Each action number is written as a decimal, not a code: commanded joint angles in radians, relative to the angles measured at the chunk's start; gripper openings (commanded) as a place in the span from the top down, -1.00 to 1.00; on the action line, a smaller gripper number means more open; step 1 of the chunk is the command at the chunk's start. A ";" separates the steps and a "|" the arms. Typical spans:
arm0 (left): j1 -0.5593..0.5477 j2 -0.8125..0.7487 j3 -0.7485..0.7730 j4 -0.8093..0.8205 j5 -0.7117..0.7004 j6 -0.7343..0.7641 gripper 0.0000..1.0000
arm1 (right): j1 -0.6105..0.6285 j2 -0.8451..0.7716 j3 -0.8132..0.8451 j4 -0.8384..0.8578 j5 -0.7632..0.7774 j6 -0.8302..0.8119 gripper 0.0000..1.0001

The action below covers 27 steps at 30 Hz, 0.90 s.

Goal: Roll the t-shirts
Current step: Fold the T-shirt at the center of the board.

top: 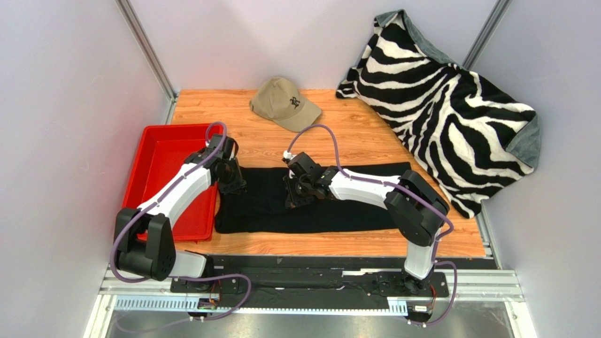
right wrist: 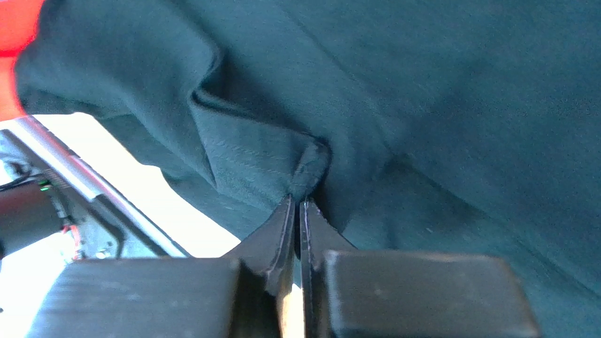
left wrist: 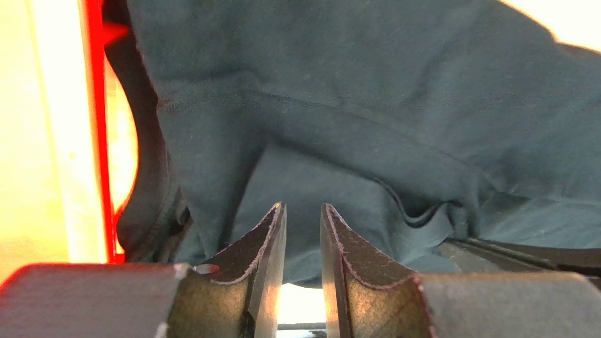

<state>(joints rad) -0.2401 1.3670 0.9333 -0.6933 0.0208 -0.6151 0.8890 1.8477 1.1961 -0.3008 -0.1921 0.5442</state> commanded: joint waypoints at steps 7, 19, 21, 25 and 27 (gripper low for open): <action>0.005 -0.072 -0.094 0.035 -0.005 -0.089 0.35 | 0.016 -0.137 -0.001 0.000 0.102 -0.030 0.27; 0.005 -0.092 -0.206 0.028 -0.059 -0.233 0.90 | 0.045 -0.044 0.089 -0.057 0.191 -0.001 0.23; 0.005 -0.088 -0.217 0.023 -0.068 -0.270 1.00 | 0.045 -0.024 0.059 -0.049 0.191 0.013 0.25; 0.005 -0.097 -0.238 0.017 -0.097 -0.321 1.00 | 0.045 -0.005 -0.013 -0.054 0.246 0.036 0.27; 0.005 -0.105 -0.241 0.020 -0.102 -0.333 1.00 | 0.044 -0.019 -0.035 -0.052 0.264 0.046 0.27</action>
<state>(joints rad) -0.2398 1.2865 0.7048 -0.6704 -0.0452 -0.8753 0.9321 1.8351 1.2060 -0.3435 0.0021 0.5579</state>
